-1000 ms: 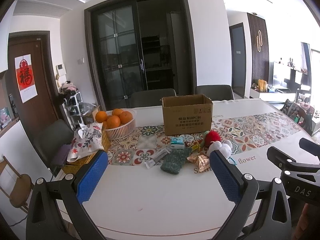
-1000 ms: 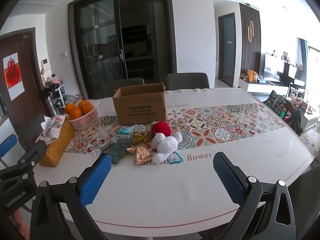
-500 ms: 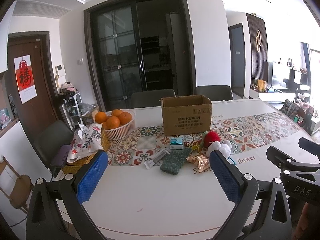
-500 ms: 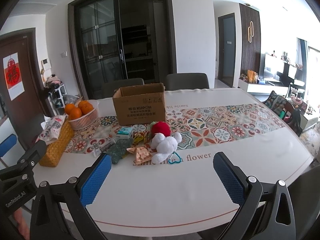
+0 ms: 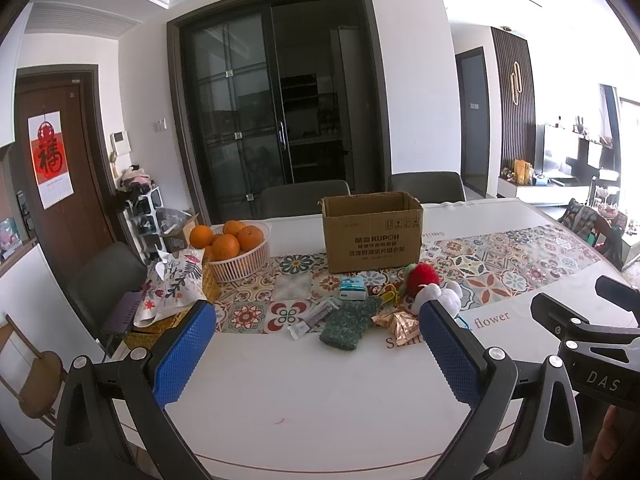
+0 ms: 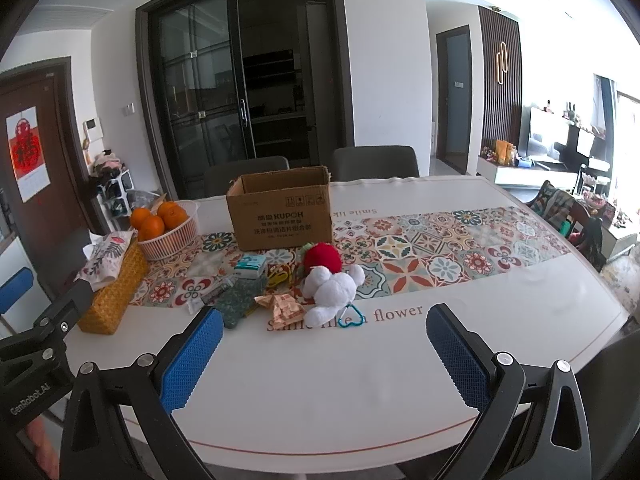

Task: Organize soft objects

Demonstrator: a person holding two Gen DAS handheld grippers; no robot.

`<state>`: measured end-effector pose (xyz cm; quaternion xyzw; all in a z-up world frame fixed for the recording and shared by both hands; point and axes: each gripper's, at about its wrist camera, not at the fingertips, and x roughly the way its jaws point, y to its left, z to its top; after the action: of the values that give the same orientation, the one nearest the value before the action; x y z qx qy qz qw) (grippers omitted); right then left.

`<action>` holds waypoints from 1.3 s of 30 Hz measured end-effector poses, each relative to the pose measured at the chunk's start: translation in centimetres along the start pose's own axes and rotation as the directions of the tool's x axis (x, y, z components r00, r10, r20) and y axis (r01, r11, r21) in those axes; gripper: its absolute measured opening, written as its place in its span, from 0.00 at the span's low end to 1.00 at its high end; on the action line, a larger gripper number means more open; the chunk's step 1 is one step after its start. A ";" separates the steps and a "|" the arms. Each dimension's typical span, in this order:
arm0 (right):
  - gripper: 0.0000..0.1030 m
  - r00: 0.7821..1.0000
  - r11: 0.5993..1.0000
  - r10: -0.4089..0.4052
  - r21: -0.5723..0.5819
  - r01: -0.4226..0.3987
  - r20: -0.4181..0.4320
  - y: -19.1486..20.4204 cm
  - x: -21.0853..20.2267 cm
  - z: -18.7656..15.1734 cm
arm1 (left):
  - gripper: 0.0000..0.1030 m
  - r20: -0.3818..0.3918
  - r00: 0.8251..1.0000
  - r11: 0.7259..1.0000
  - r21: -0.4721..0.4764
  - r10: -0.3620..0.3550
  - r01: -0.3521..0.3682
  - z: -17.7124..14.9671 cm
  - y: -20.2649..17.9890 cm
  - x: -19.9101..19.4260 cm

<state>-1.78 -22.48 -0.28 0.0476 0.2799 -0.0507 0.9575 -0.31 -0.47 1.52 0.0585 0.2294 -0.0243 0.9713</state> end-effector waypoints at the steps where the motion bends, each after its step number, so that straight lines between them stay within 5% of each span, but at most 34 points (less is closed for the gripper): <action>1: 1.00 1.000 1.000 -0.001 -0.002 0.001 -0.001 0.0 0.0 0.0 | 1.00 0.001 1.000 1.000 0.001 0.000 0.000 0.0 0.0 0.0; 28: 1.00 1.000 1.000 0.002 0.000 -0.002 -0.007 0.0 0.1 0.1 | 1.00 0.003 1.000 1.000 0.003 -0.007 0.007 0.2 -0.5 -0.3; 39: 1.00 0.998 1.000 -0.001 0.007 0.001 -0.070 -0.7 4.4 -0.2 | 1.00 -0.068 0.997 1.000 -0.007 -0.029 0.029 -0.6 -1.3 3.2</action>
<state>1.76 -23.49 -2.87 0.0526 0.3131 -0.0506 0.9469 2.17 -1.73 -0.55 0.0530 0.2632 -0.0355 0.9626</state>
